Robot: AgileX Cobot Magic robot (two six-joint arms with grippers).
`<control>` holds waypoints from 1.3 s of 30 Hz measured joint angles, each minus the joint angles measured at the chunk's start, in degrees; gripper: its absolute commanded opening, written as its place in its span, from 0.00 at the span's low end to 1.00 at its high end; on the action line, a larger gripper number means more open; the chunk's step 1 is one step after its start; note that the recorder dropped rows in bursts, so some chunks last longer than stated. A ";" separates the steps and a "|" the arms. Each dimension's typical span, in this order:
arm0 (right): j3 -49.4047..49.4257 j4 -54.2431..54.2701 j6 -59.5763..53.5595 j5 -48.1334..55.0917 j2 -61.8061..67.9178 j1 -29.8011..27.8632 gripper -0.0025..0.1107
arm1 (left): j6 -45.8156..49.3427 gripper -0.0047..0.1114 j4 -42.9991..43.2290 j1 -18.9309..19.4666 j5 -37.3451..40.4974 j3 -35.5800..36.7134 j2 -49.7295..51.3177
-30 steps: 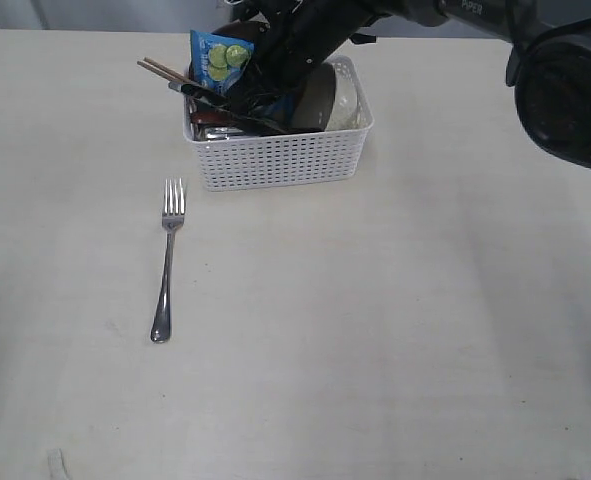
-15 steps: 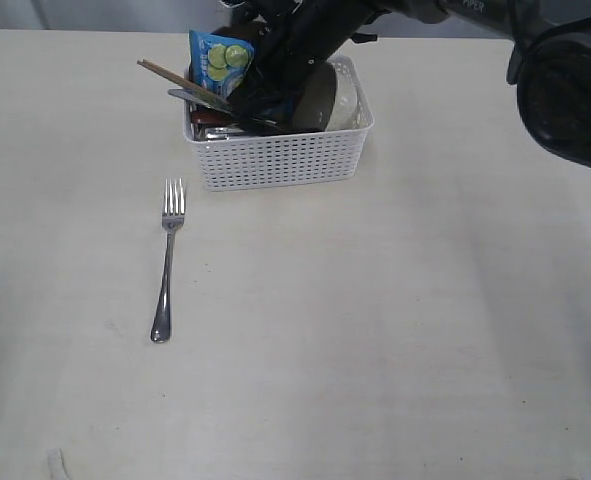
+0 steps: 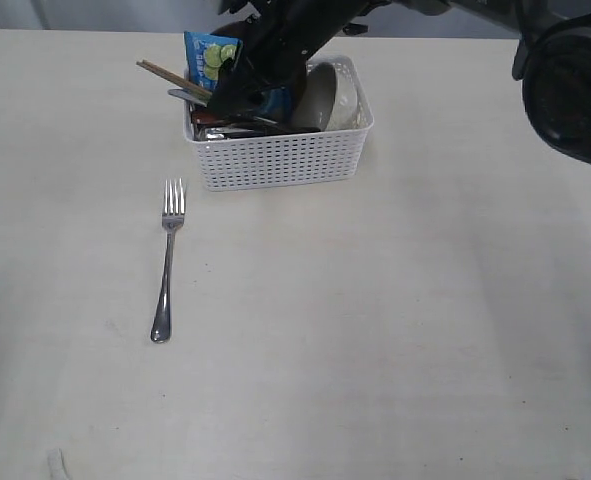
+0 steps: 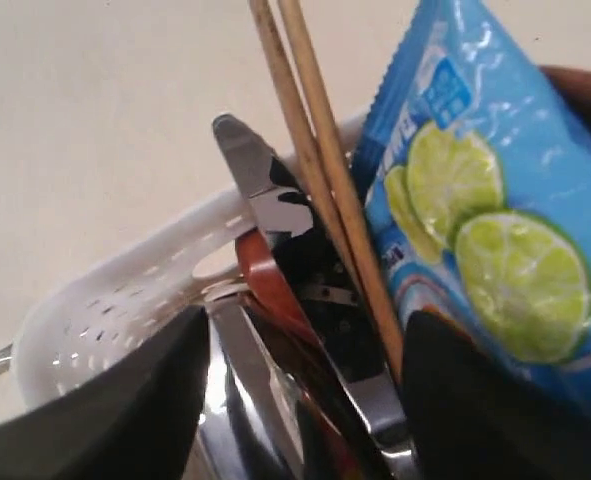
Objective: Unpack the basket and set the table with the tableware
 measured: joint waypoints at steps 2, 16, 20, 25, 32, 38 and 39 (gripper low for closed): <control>0.00 0.09 -0.12 -0.39 1.13 0.00 0.50 | 0.00 0.04 0.00 0.00 0.00 0.00 0.00; -0.11 0.93 -0.48 -3.07 2.75 -0.10 0.22 | 0.00 0.04 0.00 0.00 0.00 0.00 0.00; -0.11 1.07 -0.48 -3.07 2.75 -0.10 0.22 | 0.00 0.04 0.00 0.00 0.00 0.00 0.00; -0.11 1.07 0.19 -3.07 2.75 -0.10 0.15 | 0.00 0.04 0.00 0.00 0.00 0.00 0.00; -0.38 1.18 0.93 -2.57 2.89 -0.42 0.02 | 0.00 0.04 0.00 0.00 0.00 0.00 0.00; -0.38 1.03 1.15 -1.88 2.78 -0.42 0.02 | 0.00 0.04 0.00 0.00 0.00 0.00 0.00; -0.38 0.97 1.15 -1.76 2.67 -0.42 0.02 | 0.00 0.04 0.00 0.00 0.00 0.00 0.00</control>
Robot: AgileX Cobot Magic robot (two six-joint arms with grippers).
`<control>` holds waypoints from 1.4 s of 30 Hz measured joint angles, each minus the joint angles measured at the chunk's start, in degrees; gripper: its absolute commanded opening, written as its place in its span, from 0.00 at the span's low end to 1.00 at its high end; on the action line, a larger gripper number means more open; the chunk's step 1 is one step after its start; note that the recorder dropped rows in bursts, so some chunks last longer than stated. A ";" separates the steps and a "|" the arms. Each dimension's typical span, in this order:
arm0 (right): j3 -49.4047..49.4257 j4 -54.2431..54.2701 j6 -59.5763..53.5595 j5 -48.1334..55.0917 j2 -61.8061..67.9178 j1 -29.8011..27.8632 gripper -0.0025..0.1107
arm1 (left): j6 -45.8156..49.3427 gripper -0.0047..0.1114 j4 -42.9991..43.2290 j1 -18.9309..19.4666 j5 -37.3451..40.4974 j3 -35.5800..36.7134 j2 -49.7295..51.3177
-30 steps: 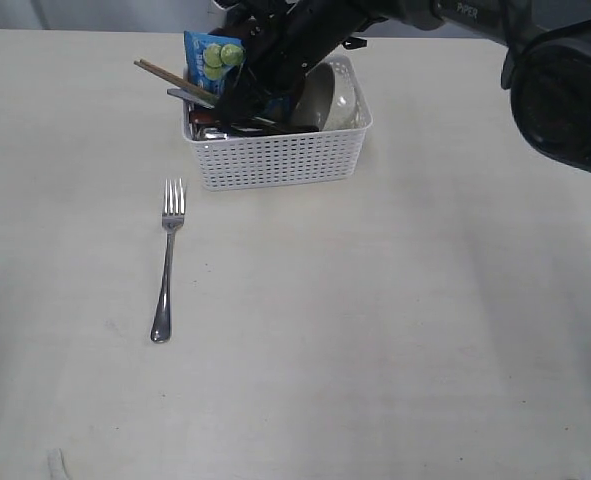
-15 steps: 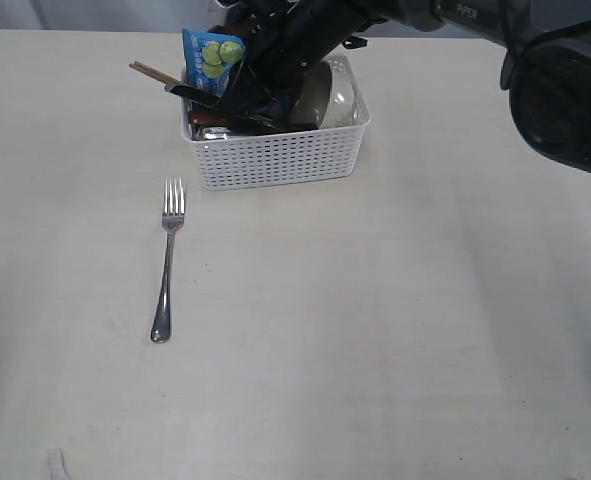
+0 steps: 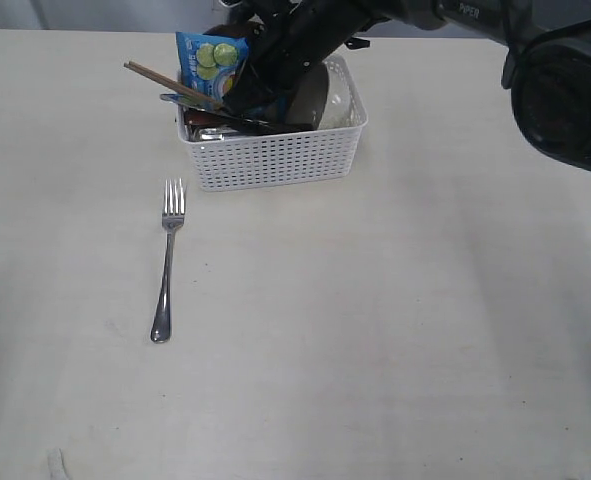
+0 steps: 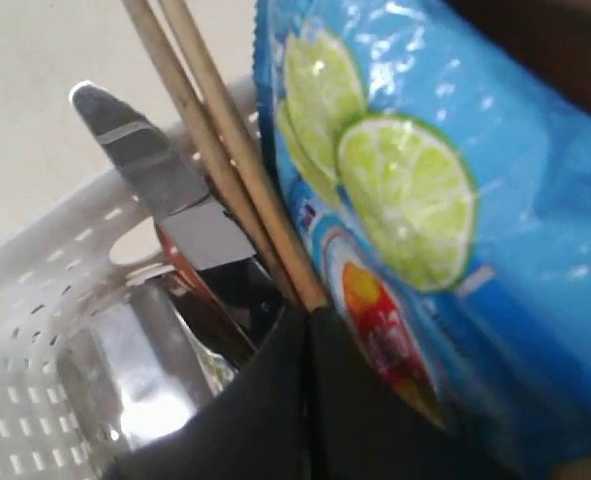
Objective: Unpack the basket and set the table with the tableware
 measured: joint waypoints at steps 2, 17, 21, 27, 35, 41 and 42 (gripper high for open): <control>0.00 -0.40 0.00 0.97 -0.12 0.00 0.02 | 0.00 0.04 0.00 0.00 0.00 0.00 0.00; 0.35 0.33 0.12 4.47 -3.32 0.86 0.44 | 0.00 0.04 0.00 0.00 0.00 0.00 0.00; 0.35 -1.23 0.12 3.31 -3.32 1.96 0.44 | 0.00 0.04 0.00 0.00 0.00 0.00 0.00; 0.35 -3.63 0.12 -0.36 -3.32 4.61 0.44 | 0.00 0.04 0.00 0.00 0.00 0.00 0.00; 0.35 -11.00 1.11 -9.75 -3.32 7.39 0.44 | 0.00 0.04 0.00 0.00 0.00 0.00 0.00; 0.35 -14.14 2.33 -12.42 -2.96 7.73 0.44 | 0.00 0.04 0.00 0.00 0.00 0.00 0.00; 0.35 -14.76 2.74 -12.42 -2.69 7.73 0.44 | 0.00 0.04 0.00 0.00 0.00 0.00 0.00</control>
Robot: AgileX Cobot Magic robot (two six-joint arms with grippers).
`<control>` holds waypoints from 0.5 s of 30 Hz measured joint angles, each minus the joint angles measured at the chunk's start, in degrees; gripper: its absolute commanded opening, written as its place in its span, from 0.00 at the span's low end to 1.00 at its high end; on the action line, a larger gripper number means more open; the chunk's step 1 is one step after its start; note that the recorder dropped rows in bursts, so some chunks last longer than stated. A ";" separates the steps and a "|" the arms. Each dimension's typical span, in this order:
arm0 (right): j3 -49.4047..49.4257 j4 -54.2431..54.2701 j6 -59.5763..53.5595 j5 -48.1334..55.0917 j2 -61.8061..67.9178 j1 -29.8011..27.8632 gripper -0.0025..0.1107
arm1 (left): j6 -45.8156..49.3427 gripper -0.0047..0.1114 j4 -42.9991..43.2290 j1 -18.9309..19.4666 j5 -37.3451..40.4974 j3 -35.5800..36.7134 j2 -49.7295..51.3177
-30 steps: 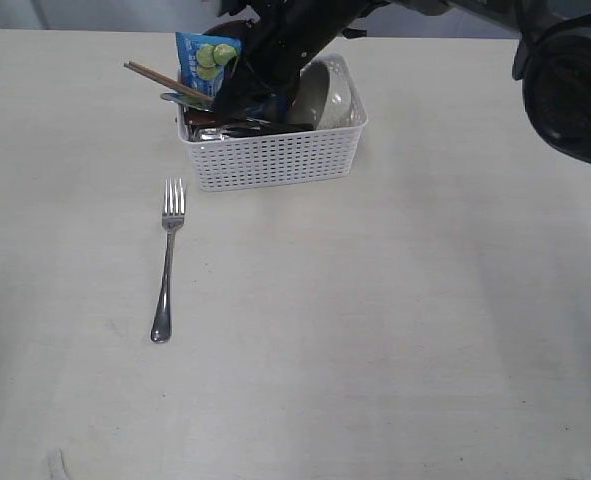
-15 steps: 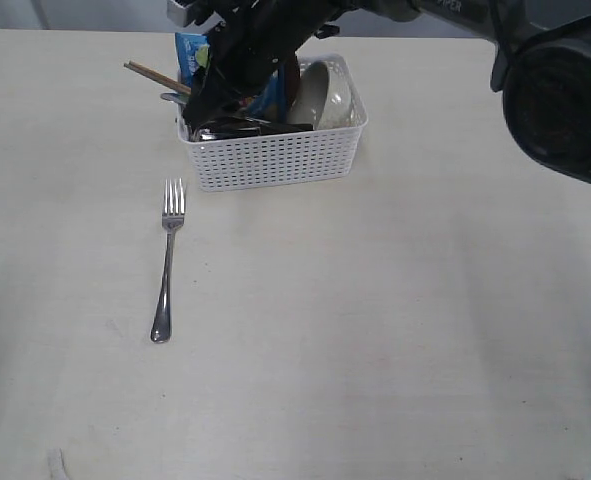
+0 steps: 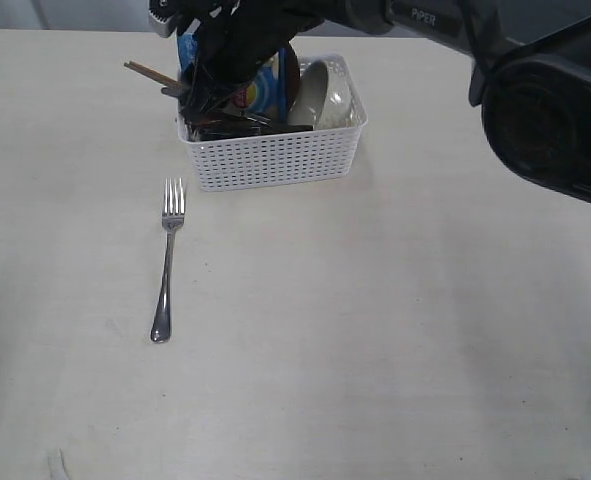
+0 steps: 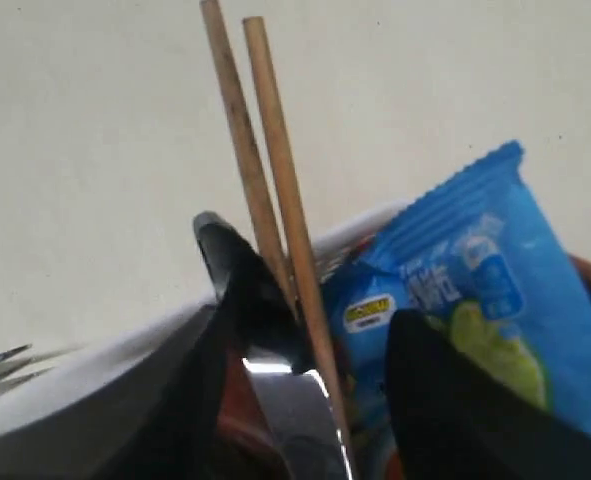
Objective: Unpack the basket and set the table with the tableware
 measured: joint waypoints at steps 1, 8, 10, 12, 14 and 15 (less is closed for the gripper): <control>0.00 -1.62 0.38 0.15 0.48 0.00 0.44 | 0.00 0.04 0.00 0.00 0.00 0.00 0.00; 0.00 -7.74 5.67 -0.26 0.83 0.13 0.02 | 0.00 0.04 0.00 0.00 0.00 0.00 0.00; 0.00 -9.51 6.43 -0.49 0.83 0.13 0.02 | 0.00 0.04 0.00 0.00 0.00 0.00 0.00; 0.00 -10.22 6.68 -0.49 0.83 0.13 0.02 | 0.00 0.04 0.00 0.00 0.00 0.00 0.00; 0.00 -10.91 7.05 -0.11 0.60 0.13 0.02 | 0.00 0.04 0.00 0.00 0.00 0.00 0.00; 0.00 -11.34 7.23 0.03 0.46 0.13 0.02 | 0.00 0.04 0.00 0.00 0.00 0.00 0.00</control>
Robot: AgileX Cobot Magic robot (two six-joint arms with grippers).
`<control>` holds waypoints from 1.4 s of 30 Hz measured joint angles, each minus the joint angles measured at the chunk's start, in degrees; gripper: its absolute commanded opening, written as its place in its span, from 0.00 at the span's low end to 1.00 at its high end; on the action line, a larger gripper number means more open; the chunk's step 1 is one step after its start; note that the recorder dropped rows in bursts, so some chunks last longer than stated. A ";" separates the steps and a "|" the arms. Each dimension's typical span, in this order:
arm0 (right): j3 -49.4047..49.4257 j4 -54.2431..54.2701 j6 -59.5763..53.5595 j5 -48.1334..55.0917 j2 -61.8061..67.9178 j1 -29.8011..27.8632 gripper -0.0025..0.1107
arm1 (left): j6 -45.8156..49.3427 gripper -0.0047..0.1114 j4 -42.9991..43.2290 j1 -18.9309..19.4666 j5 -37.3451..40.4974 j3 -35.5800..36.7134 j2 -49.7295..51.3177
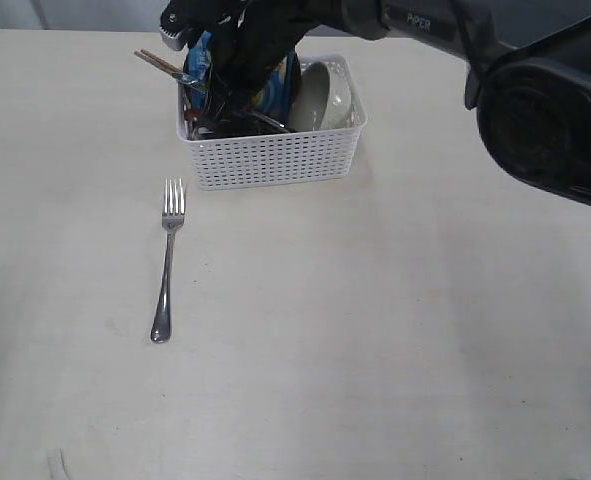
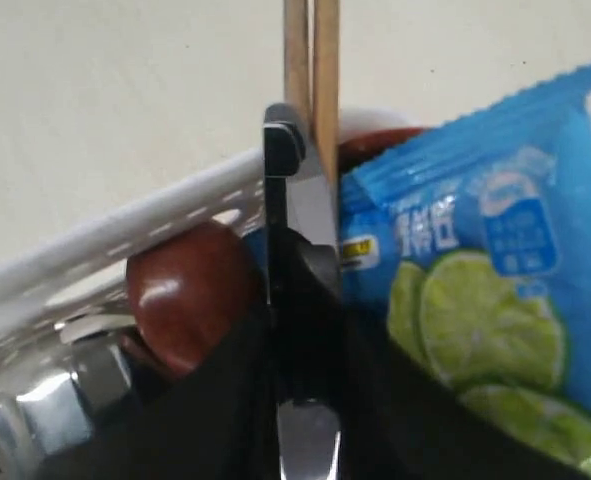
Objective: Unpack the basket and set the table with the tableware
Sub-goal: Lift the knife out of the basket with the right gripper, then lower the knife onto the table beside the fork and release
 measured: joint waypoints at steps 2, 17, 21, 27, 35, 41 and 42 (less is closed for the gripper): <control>0.11 -2.02 1.39 1.21 -1.71 0.00 0.02 | 0.00 0.04 0.00 0.00 0.00 0.00 0.00; 0.22 -2.49 9.31 6.53 -14.59 -0.10 0.02 | 0.00 0.04 0.00 0.00 0.00 0.00 0.00; 0.22 1.02 10.86 7.81 -18.46 -0.10 0.02 | 0.00 0.04 0.00 0.00 0.00 0.00 0.00; 0.22 1.79 14.87 10.40 -21.72 0.93 0.02 | 0.00 0.04 0.00 0.00 0.00 0.00 0.00; 0.22 1.79 21.01 16.12 -21.96 3.98 0.02 | 0.00 0.04 0.00 0.00 0.00 0.00 0.00; 0.22 1.79 31.66 18.49 -21.96 8.26 0.02 | 0.00 0.04 0.00 0.00 0.00 0.00 0.00; 0.22 1.66 34.01 18.71 -21.96 9.07 0.02 | 0.00 0.04 0.00 0.00 0.00 0.00 0.00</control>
